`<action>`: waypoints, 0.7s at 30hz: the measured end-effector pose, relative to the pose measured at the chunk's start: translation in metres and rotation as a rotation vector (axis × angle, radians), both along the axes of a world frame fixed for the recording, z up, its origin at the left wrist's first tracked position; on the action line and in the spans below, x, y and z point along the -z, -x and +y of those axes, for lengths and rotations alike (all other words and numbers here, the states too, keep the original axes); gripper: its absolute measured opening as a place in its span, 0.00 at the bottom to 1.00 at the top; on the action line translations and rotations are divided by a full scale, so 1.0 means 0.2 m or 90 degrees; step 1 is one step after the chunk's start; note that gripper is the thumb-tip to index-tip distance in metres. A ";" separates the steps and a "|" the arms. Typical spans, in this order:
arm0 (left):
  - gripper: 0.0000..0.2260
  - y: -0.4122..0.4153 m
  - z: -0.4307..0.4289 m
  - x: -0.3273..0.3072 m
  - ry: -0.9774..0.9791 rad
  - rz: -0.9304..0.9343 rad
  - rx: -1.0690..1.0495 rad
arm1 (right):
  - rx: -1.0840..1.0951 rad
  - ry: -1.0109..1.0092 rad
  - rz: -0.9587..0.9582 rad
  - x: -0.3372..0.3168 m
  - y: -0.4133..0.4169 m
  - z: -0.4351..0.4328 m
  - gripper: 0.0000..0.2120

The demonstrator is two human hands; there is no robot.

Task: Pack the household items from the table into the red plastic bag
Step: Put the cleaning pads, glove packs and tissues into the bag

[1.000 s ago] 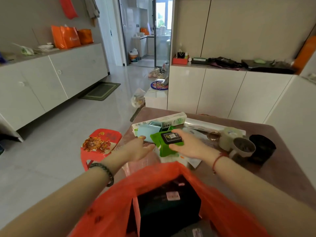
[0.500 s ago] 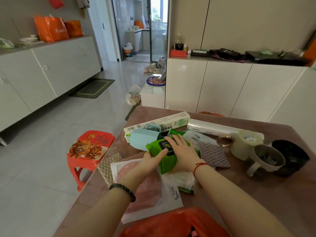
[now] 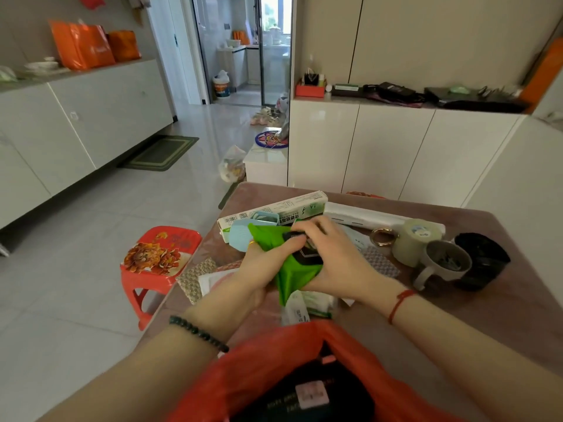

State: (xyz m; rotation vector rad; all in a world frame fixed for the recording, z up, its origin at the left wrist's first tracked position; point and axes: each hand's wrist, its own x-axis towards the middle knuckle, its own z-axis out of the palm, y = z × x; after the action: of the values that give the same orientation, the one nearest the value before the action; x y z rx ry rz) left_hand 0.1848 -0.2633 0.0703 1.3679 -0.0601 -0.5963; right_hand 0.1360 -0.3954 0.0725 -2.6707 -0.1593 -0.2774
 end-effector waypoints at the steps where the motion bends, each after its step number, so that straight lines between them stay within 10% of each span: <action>1: 0.15 0.05 0.03 -0.07 0.011 -0.008 0.006 | -0.040 -0.021 0.007 -0.09 0.06 0.00 0.40; 12: 0.16 0.72 0.53 -0.52 0.087 -0.139 0.258 | -0.066 -0.146 0.198 -0.66 0.84 0.08 0.29; 21: 0.24 0.95 0.72 -0.19 -0.337 -0.270 0.336 | -0.064 -0.045 0.332 -0.20 1.14 0.31 0.29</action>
State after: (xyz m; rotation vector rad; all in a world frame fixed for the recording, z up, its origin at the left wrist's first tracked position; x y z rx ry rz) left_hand -0.0058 -0.1195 0.1075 2.0006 -0.6617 -0.7811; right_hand -0.0929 -0.3329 0.1123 -2.5570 -0.1140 0.4350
